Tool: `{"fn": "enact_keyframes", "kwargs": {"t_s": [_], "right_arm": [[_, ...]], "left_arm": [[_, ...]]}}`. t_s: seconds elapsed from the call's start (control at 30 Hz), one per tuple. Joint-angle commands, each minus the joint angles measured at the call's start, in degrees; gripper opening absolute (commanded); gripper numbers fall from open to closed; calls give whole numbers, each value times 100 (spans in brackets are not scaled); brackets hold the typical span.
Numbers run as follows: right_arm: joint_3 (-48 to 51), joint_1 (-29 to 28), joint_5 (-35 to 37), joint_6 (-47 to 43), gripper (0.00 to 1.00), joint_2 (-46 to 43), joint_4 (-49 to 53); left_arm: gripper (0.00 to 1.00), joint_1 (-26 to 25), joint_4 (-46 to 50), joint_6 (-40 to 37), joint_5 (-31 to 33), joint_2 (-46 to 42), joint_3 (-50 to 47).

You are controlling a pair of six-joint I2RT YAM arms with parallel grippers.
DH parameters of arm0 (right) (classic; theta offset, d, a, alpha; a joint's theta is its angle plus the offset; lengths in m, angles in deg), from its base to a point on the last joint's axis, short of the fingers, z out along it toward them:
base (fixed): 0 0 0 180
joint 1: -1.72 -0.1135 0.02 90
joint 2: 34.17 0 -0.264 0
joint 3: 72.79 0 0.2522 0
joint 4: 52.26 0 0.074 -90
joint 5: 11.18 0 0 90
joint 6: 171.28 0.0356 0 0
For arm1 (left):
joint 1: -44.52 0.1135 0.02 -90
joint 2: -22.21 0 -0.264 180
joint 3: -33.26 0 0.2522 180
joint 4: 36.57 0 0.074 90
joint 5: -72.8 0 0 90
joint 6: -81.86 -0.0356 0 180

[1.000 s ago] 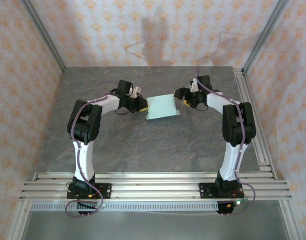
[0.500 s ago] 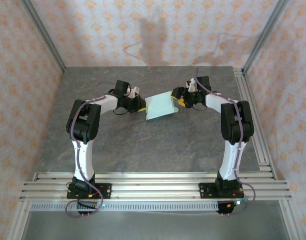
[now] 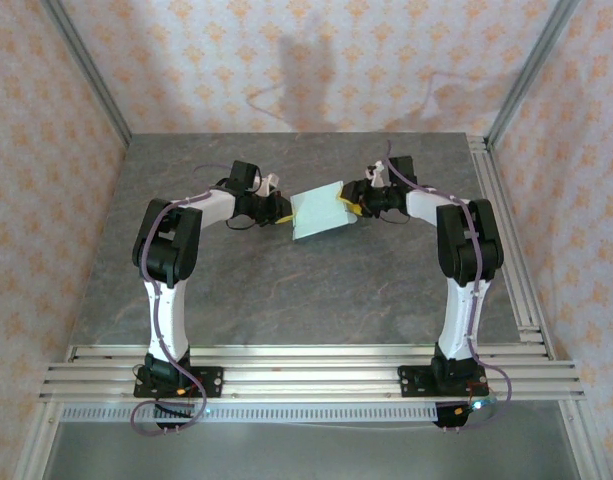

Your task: Fold the paper box

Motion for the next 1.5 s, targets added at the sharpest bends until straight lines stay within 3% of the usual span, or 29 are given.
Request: {"fn": "enact_keyframes", "kwargs": {"t_s": [0.0, 0.23, 0.47, 0.53, 0.7, 0.93, 1.1, 1.27, 1.47], "right_arm": [[86, -20, -180, 227, 44, -106, -377], [103, -11, -98, 307, 41, -276, -381], [116, 72, -52, 428, 41, -422, -457], [160, 108, -79, 583, 41, -483, -623], [216, 182, 30, 784, 41, -743, -602], [260, 318, 54, 1105, 41, -1092, -585], [294, 401, -86, 1243, 41, -1336, -529], [335, 502, -188, 1244, 41, -1617, -236], [440, 669, -431, 1253, 40, -1889, 137]], "left_arm": [[12, 30, 335, -148, 329, 178, -161], [26, 34, -30, -211, 620, -178, -402], [63, 23, -988, -201, 1062, -998, -1057], [67, -13, -1362, -291, 1366, -1381, -1351], [95, -342, -1046, -1294, 2758, -2199, -1612], [100, -1362, -878, -3204, 4766, -2974, -1673], [100, -1871, -1290, -4319, 5612, -3123, -1792], [100, -2460, -2418, -6233, 6519, -3158, -2323], [100, -2725, -3232, -7227, 7301, -3006, -2427]]}}
